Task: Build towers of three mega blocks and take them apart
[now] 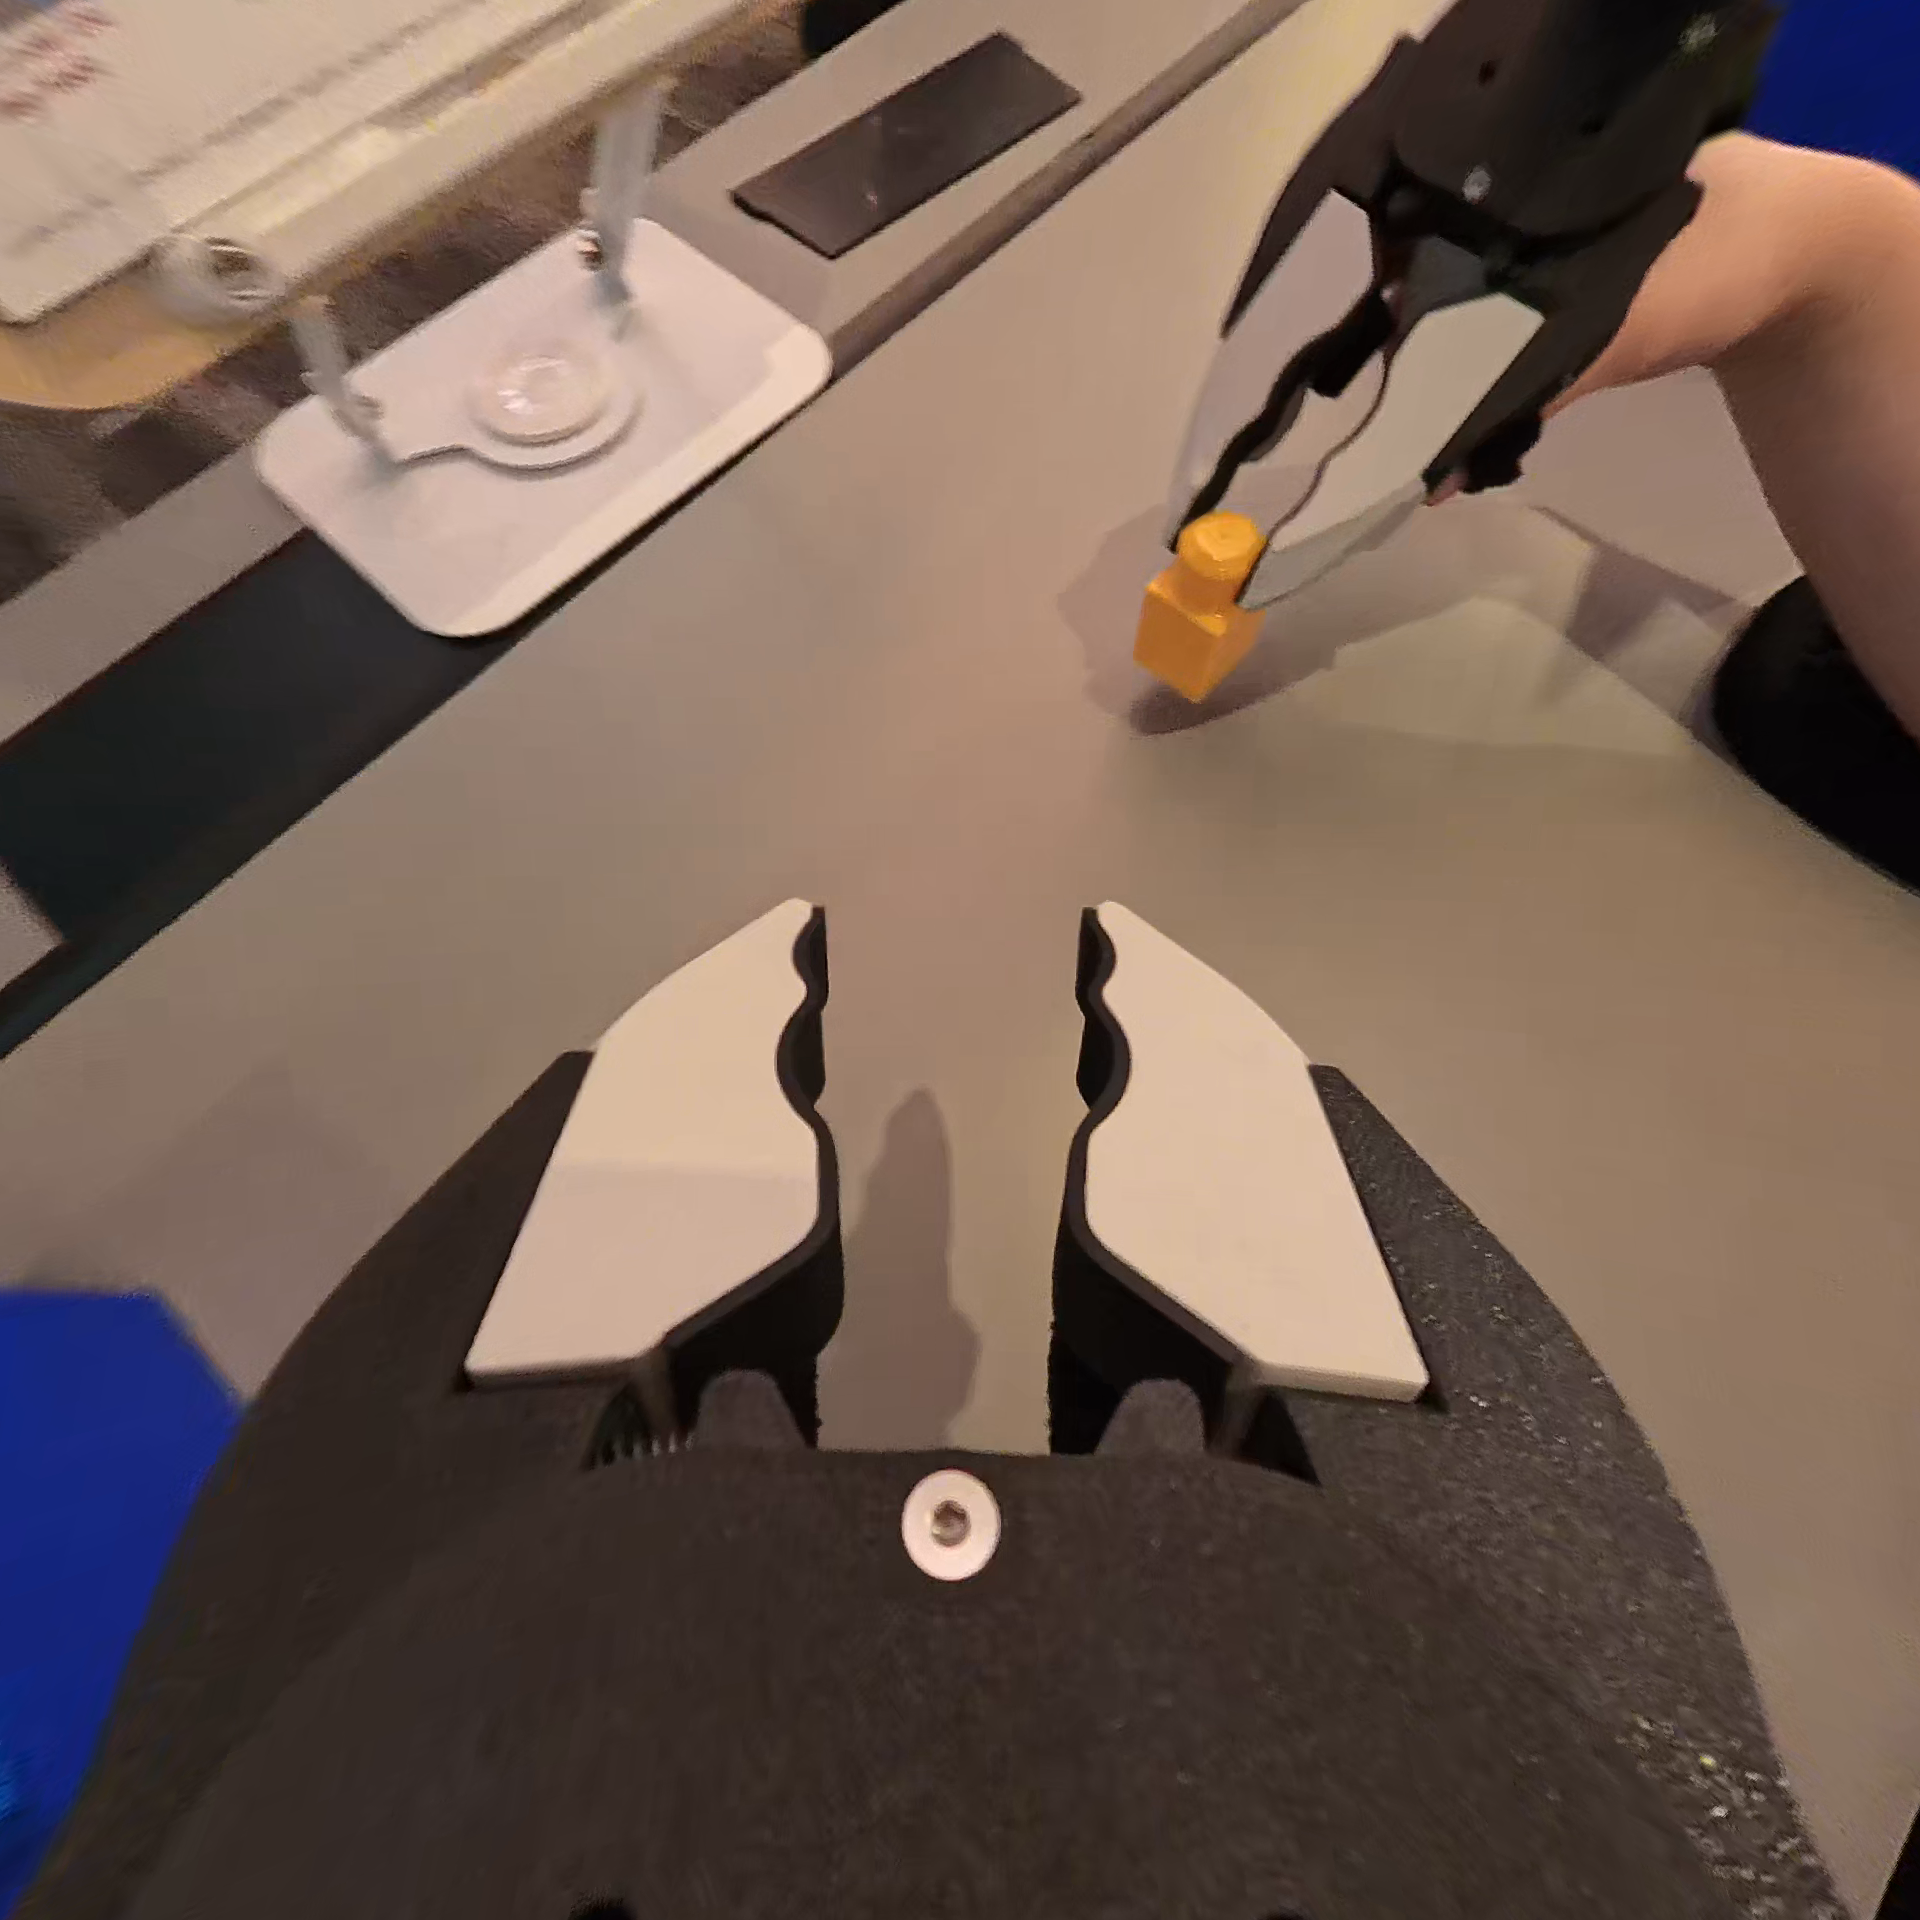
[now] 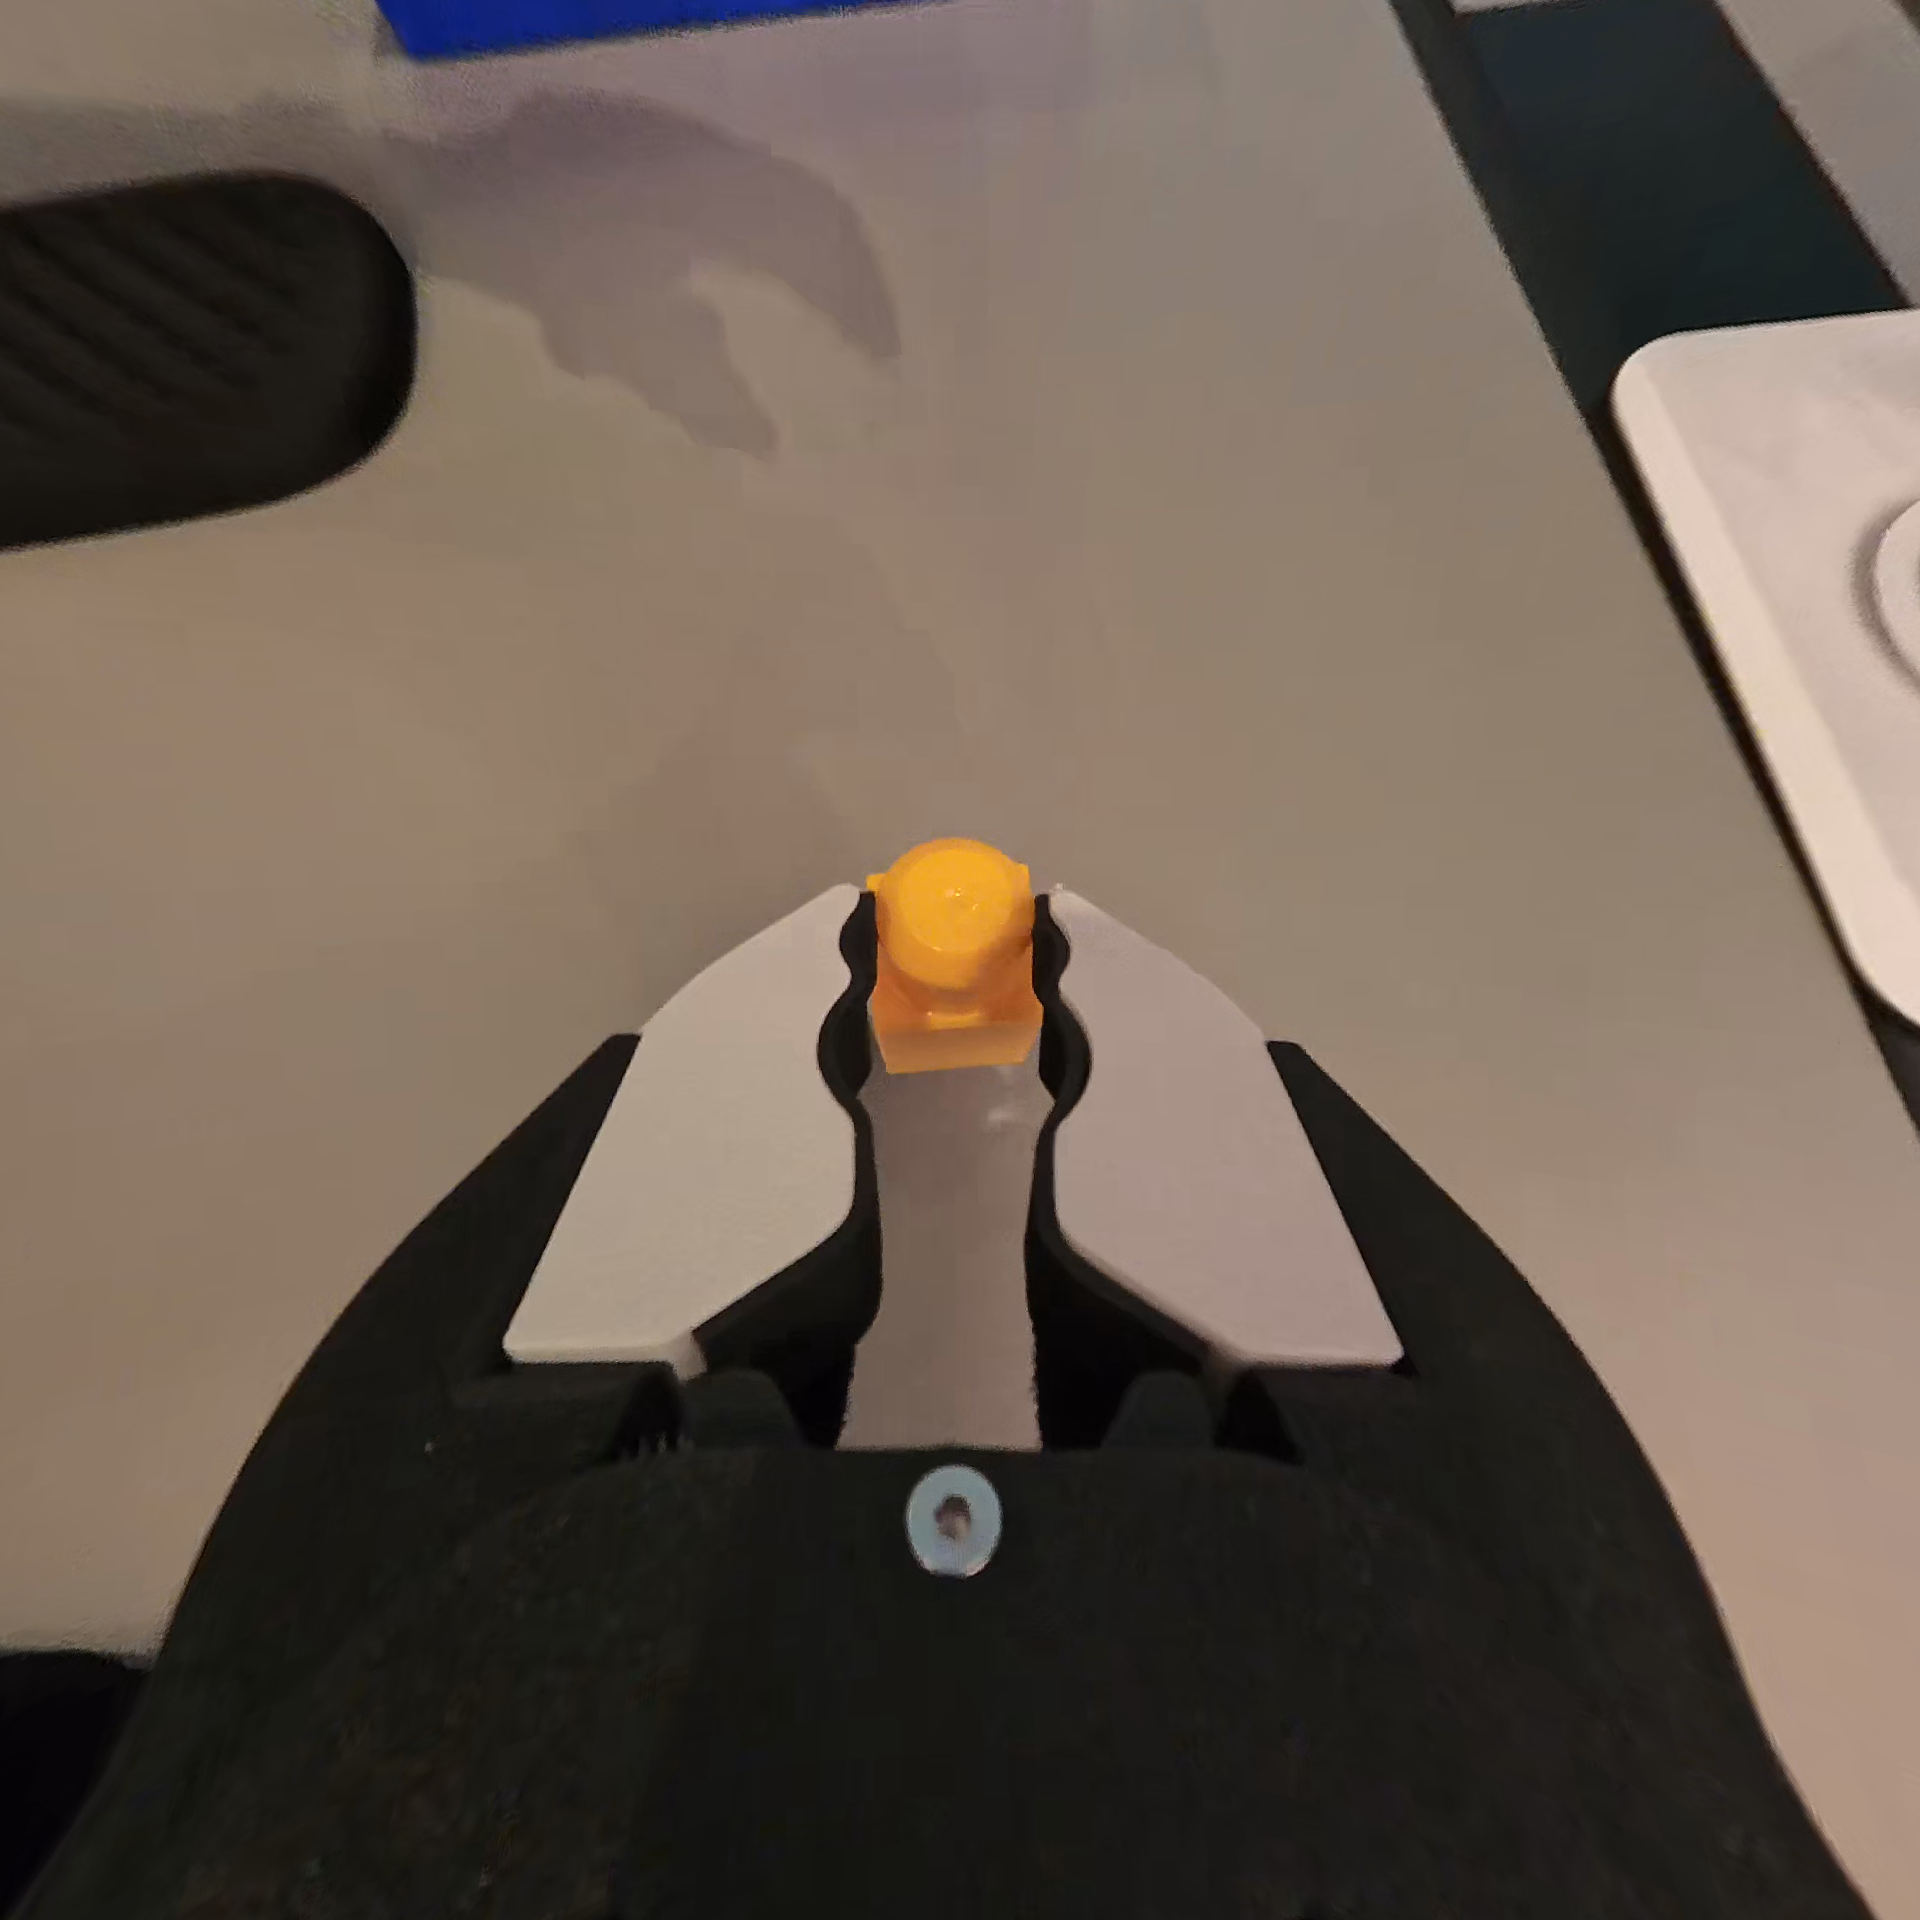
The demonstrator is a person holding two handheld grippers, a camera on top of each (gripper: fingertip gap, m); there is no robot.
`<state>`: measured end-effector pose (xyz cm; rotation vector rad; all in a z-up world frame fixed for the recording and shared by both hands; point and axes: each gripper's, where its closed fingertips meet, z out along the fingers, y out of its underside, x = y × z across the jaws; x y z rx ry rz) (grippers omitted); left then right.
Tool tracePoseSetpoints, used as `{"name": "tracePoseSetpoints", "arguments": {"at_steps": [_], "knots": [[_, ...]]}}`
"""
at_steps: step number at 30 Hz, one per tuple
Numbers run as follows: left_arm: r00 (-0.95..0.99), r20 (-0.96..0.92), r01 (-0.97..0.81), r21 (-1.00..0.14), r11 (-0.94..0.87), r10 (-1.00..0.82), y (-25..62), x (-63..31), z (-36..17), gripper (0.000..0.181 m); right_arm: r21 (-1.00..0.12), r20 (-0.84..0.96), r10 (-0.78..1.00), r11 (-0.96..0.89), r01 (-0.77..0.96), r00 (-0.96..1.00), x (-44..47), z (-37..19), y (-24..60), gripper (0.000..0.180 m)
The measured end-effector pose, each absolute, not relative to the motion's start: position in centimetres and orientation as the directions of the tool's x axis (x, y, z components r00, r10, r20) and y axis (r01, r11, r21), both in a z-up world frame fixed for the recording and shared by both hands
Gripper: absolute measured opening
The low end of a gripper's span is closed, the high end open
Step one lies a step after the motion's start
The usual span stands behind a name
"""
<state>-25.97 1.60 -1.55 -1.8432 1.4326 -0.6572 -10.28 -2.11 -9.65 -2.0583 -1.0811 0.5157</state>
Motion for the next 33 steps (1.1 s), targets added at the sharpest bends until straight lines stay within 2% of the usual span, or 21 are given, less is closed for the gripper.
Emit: {"name": "tracePoseSetpoints", "arguments": {"at_steps": [5, 12, 14, 17, 21, 23, 25, 27, 30, 33], "knots": [[0.376, -0.050, -0.537, -0.826, -0.173, -0.925, 4.3, -31.2, 2.5, 0.044, -0.741, -0.004, 0.856, -0.350, 0.573, 0.518, -11.1, -11.1, -2.4, 0.028], [0.563, -0.035, -0.377, -0.900, -0.219, -0.825, 8.4, -38.9, 7.6, 0.042, -0.760, -0.052, 0.847, -0.377, 0.530, 0.528, -11.0, -11.3, -2.5, 0.028], [0.614, -0.017, -0.325, -0.916, -0.234, -0.789, 9.6, -41.2, 8.5, 0.043, -0.765, -0.071, 0.845, -0.387, 0.515, 0.530, -11.1, -11.2, -2.6, 0.034], [0.681, 0.059, -0.245, -0.921, -0.304, -0.730, 11.7, -44.8, 8.3, 0.043, -0.780, -0.072, 0.839, -0.384, 0.494, 0.539, -11.1, -10.5, -2.5, 0.050], [0.747, 0.198, -0.160, -0.873, -0.460, -0.634, 14.4, -48.9, 4.4, 0.036, -0.827, -0.046, 0.822, -0.350, 0.439, 0.568, -10.4, -8.1, -2.2, 0.059], [0.801, 0.128, -0.225, -0.841, -0.491, -0.585, 15.9, -50.8, 1.4, 0.034, -0.851, -0.028, 0.806, -0.330, 0.409, 0.592, -9.7, -7.0, -2.0, 0.058], [0.827, -0.029, -0.360, -0.794, -0.489, -0.561, 17.1, -52.1, -1.3, 0.037, -0.869, -0.026, 0.796, -0.316, 0.380, 0.604, -9.2, -6.1, -2.1, 0.057], [0.832, -0.186, -0.476, -0.724, -0.499, -0.524, 18.4, -53.2, -3.4, 0.047, -0.878, -0.024, 0.788, -0.310, 0.364, 0.615, -8.7, -5.6, -2.2, 0.057], [0.827, -0.267, -0.533, -0.654, -0.537, -0.495, 20.0, -53.4, -5.7, 0.065, -0.884, -0.031, 0.783, -0.312, 0.349, 0.621, -8.2, -5.4, -2.3, 0.055], [0.768, -0.410, -0.636, -0.585, -0.504, -0.492, 21.7, -53.1, -7.1, 0.065, -0.884, -0.050, 0.785, -0.322, 0.339, 0.617, -8.2, -5.6, -2.3, 0.054]]}}
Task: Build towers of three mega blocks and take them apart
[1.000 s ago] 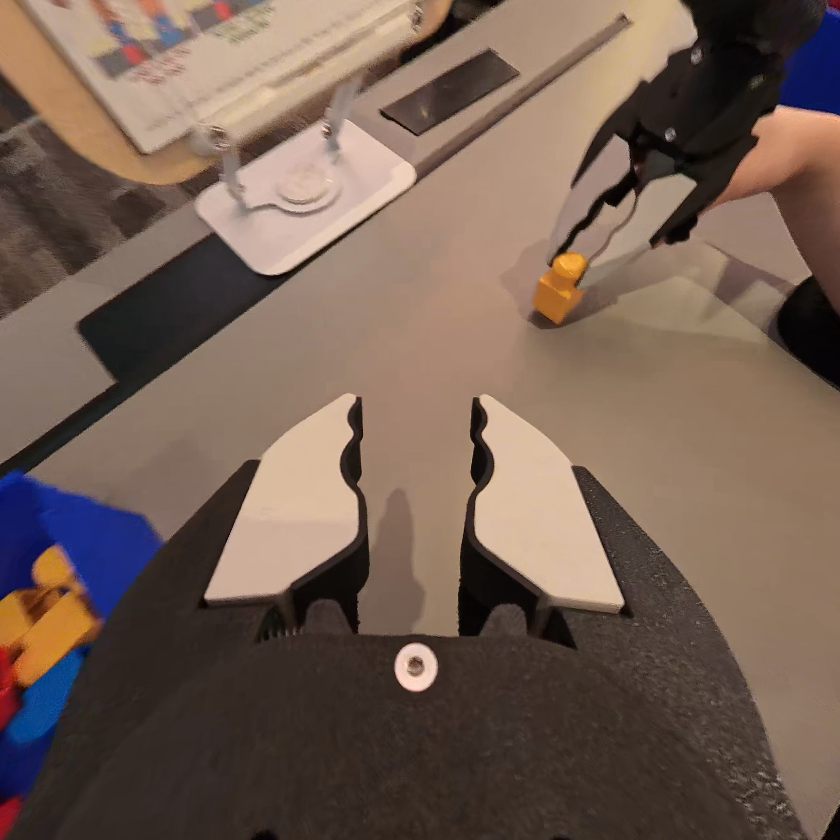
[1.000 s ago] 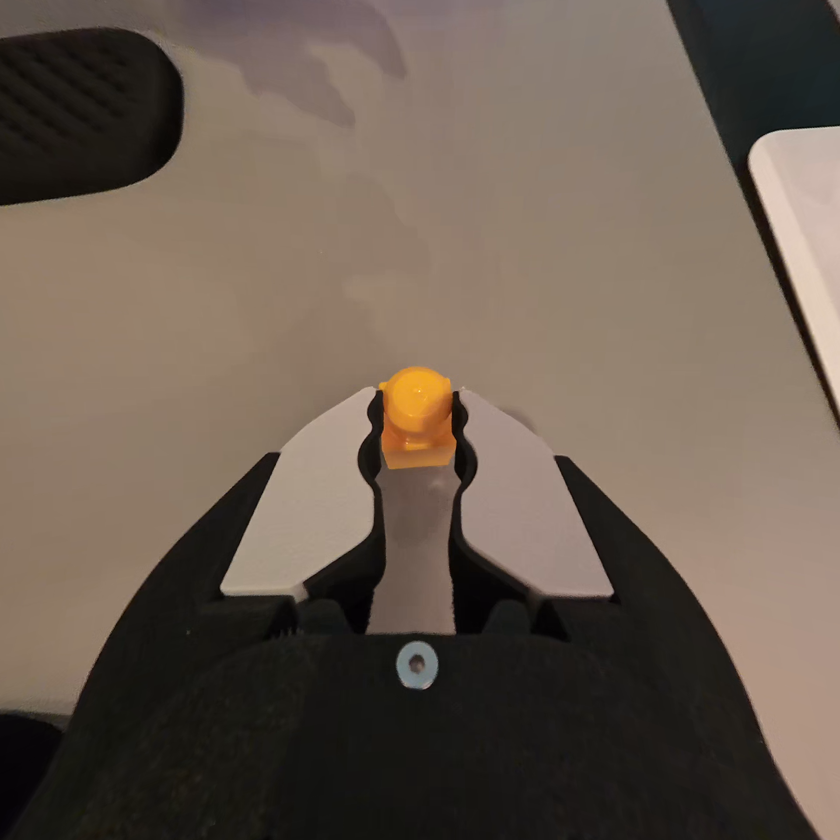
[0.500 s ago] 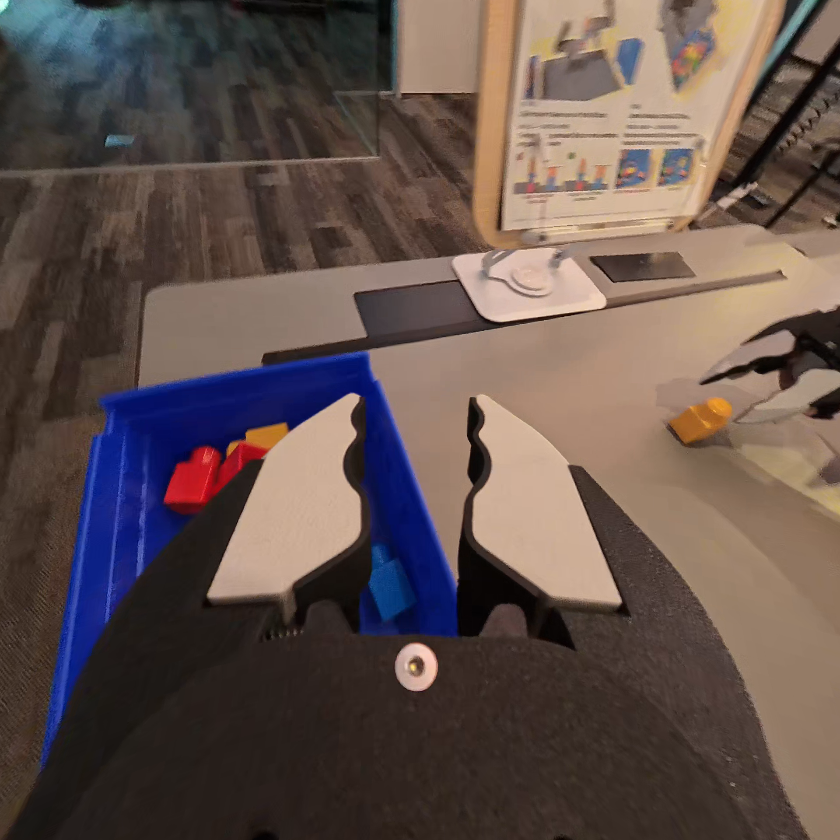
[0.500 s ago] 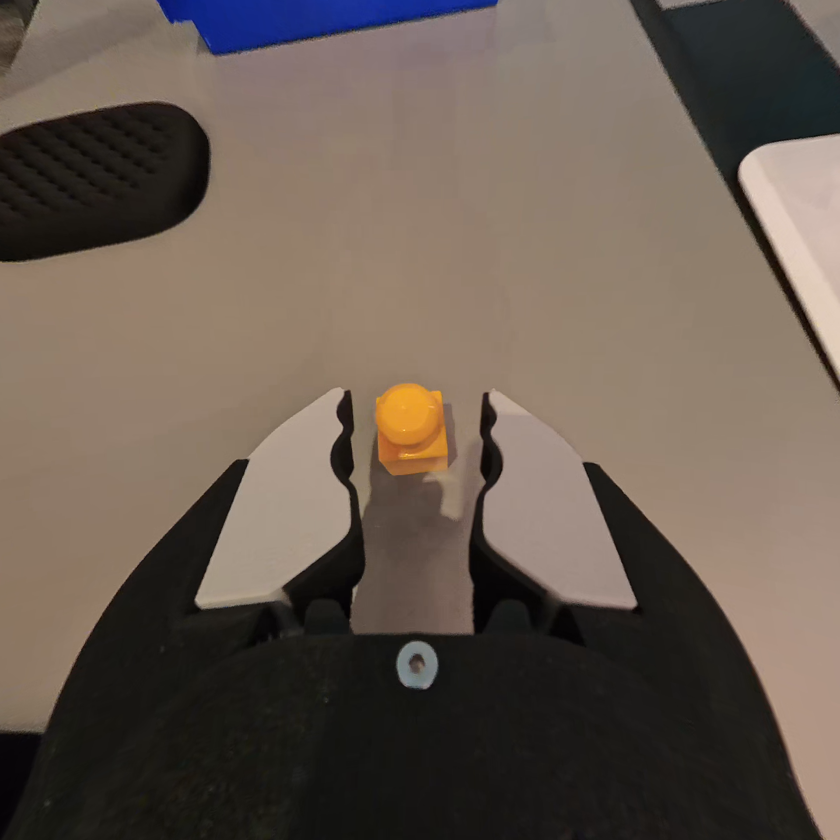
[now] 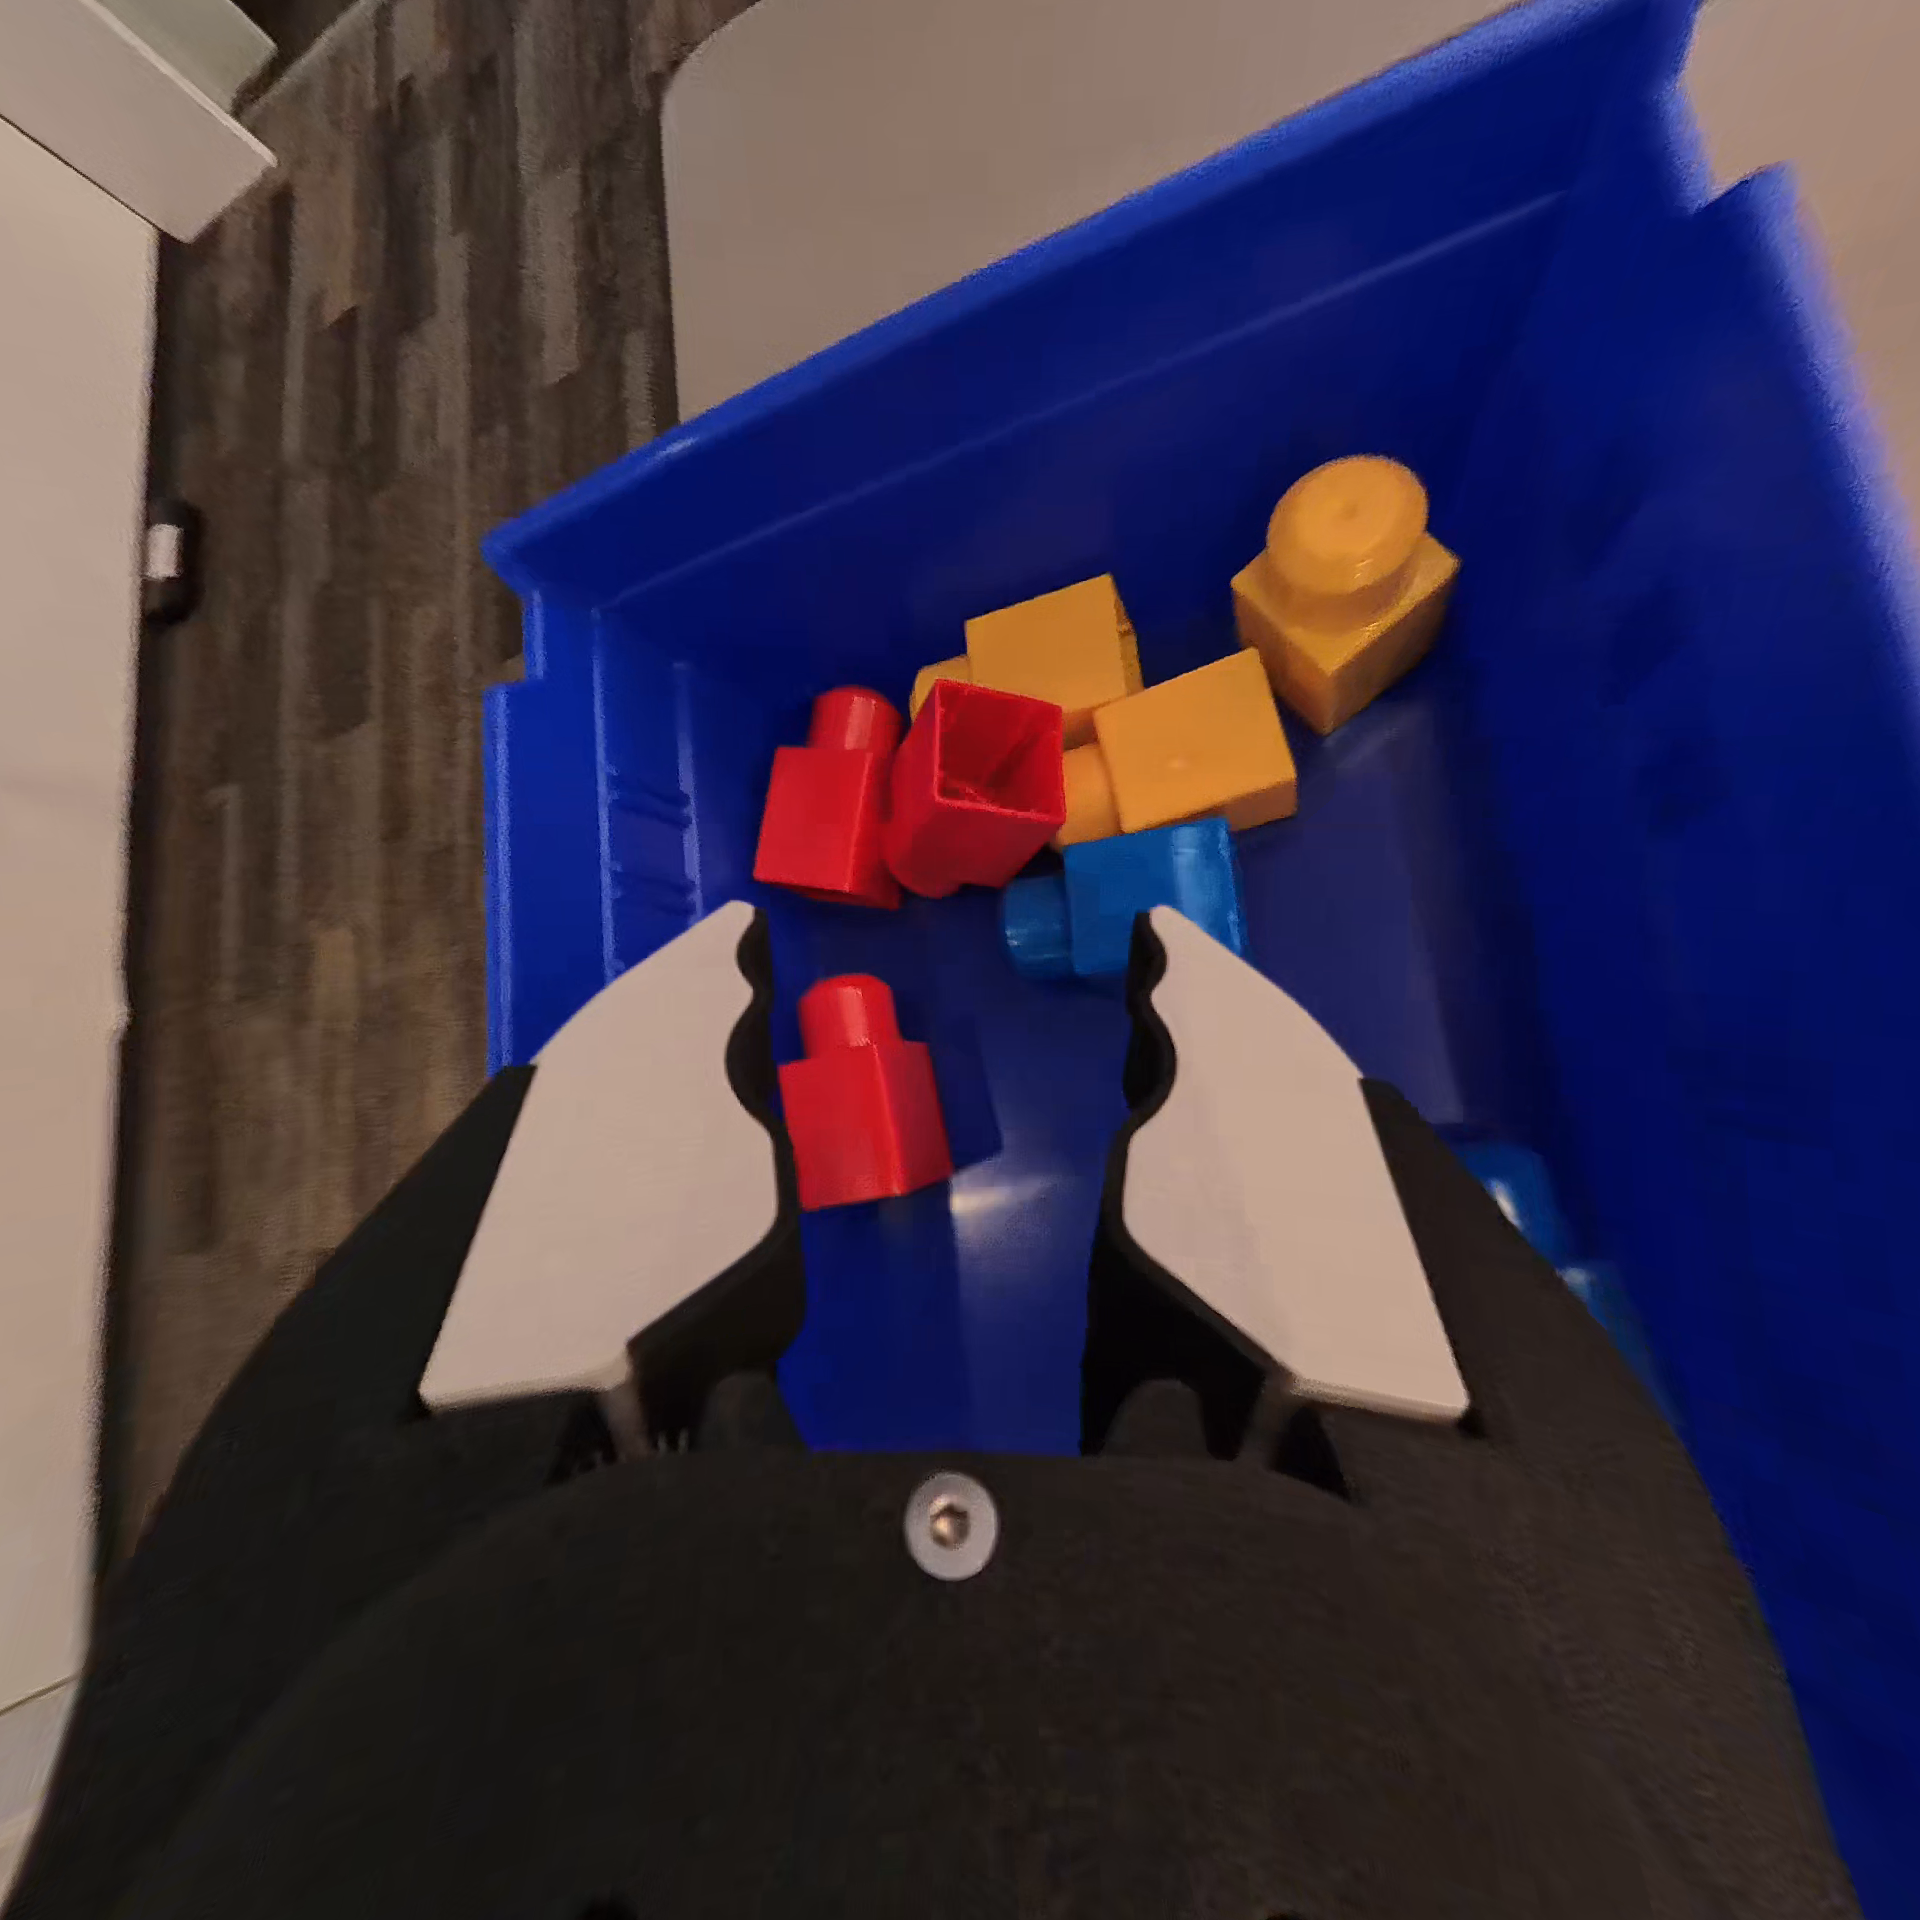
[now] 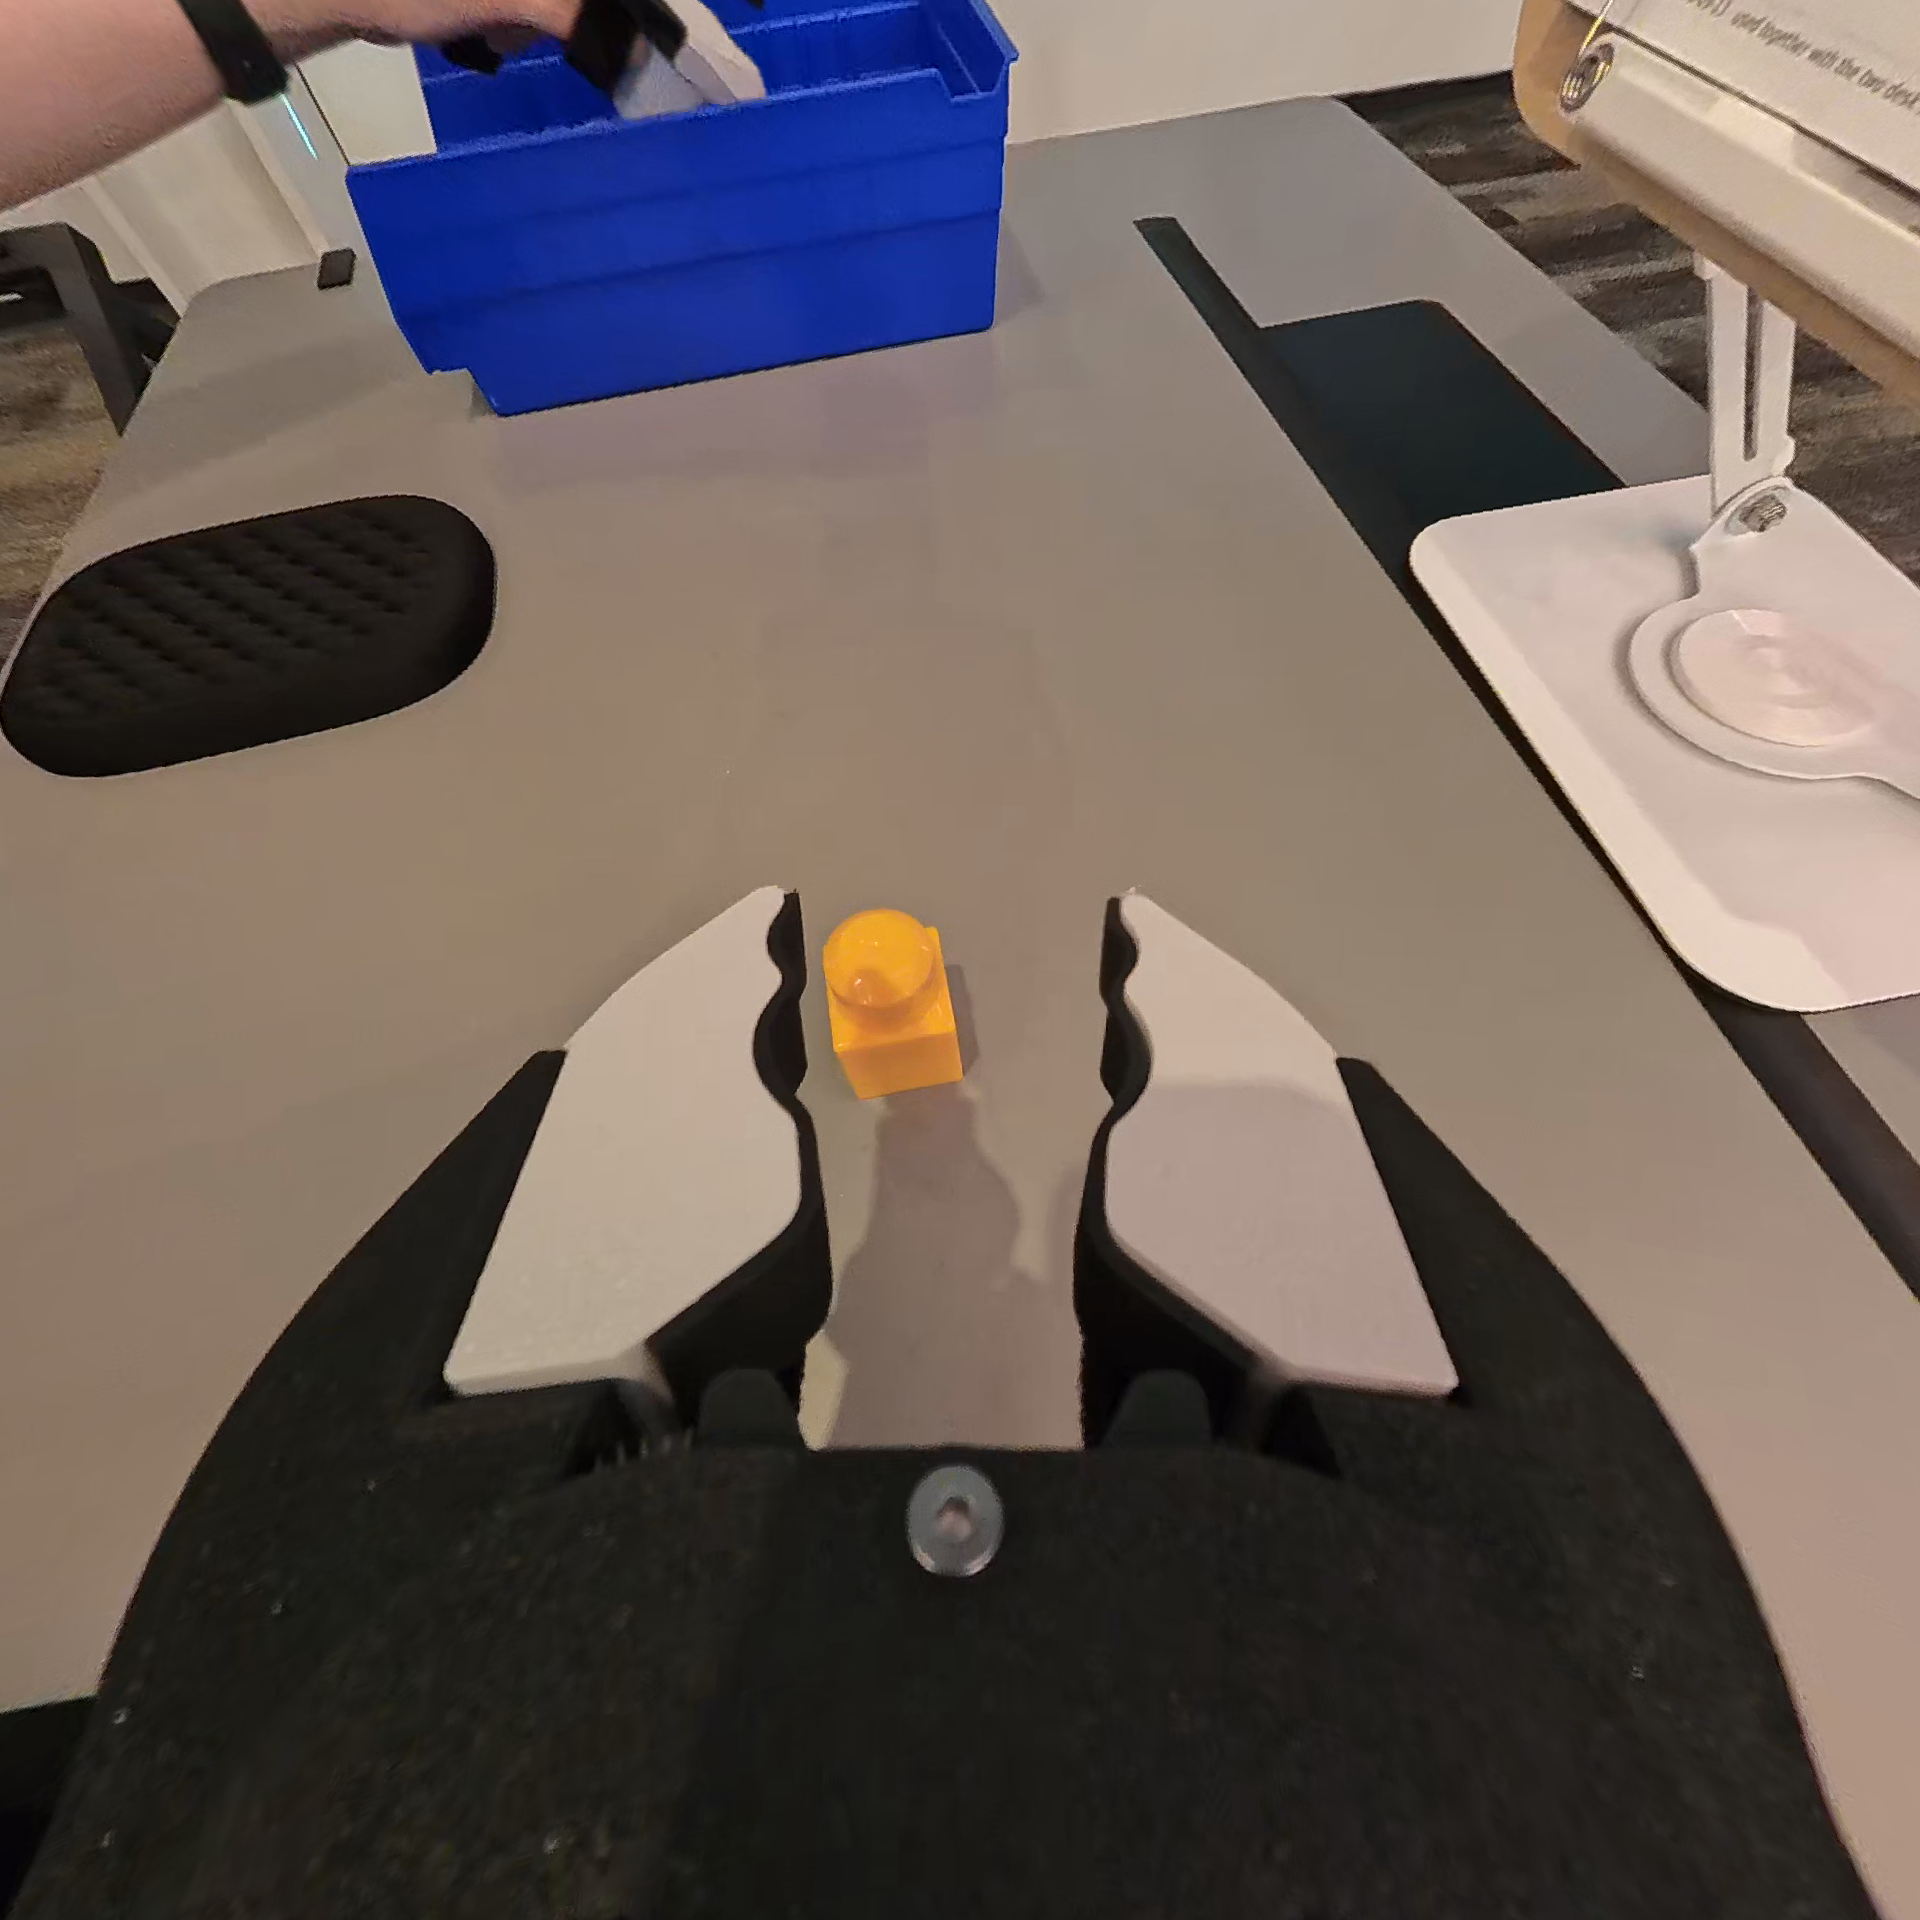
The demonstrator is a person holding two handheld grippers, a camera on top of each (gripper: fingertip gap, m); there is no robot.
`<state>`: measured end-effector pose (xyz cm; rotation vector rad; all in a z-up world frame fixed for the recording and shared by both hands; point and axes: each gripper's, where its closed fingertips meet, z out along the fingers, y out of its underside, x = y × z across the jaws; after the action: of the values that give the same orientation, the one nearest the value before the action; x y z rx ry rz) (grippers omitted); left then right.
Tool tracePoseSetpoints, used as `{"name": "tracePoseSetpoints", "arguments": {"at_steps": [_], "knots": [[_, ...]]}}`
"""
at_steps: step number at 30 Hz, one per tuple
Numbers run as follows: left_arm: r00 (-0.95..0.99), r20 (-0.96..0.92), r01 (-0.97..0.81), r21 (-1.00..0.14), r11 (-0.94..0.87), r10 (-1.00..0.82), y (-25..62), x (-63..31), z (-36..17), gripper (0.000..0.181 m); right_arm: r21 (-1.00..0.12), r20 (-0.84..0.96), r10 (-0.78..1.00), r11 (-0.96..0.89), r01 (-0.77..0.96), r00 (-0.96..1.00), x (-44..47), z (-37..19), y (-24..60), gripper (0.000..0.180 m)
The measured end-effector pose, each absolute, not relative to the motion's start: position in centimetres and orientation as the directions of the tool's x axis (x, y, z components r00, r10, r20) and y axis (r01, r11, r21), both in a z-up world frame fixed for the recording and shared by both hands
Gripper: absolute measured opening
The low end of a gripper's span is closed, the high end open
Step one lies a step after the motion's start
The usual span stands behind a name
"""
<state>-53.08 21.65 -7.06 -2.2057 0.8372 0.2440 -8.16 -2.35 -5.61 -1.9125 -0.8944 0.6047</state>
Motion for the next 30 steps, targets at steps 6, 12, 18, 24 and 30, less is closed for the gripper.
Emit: {"name": "tracePoseSetpoints", "arguments": {"at_steps": [6, 12, 18, 24, 30], "knots": [[0.674, -0.537, -0.737, -0.443, -0.510, -0.507, 23.5, -52.4, -9.5, 0.058, -0.867, -0.069, 0.790, -0.349, 0.355, 0.609, -8.2, -6.5, -2.4, 0.053], [0.605, -0.619, -0.787, -0.367, -0.496, -0.501, 24.9, -52.7, -10.0, 0.051, -0.867, -0.083, 0.792, -0.356, 0.348, 0.605, -8.1, -6.5, -2.4, 0.050], [0.600, -0.591, -0.793, -0.350, -0.499, -0.539, 25.2, -52.4, -10.8, 0.034, -0.865, -0.092, 0.789, -0.366, 0.345, 0.607, -7.9, -6.6, -2.3, 0.049], [0.666, -0.569, -0.745, -0.472, -0.471, -0.482, 24.9, -52.6, -8.8, 0.034, -0.877, -0.081, 0.788, -0.347, 0.332, 0.611, -7.8, -6.0, -2.4, 0.047], [0.746, -0.407, -0.608, -0.739, -0.291, -0.527, 20.1, -47.8, -0.6, 0.034, -0.921, -0.039, 0.782, -0.269, 0.282, 0.622, -8.7, -2.9, -1.8, 0.046]]}}
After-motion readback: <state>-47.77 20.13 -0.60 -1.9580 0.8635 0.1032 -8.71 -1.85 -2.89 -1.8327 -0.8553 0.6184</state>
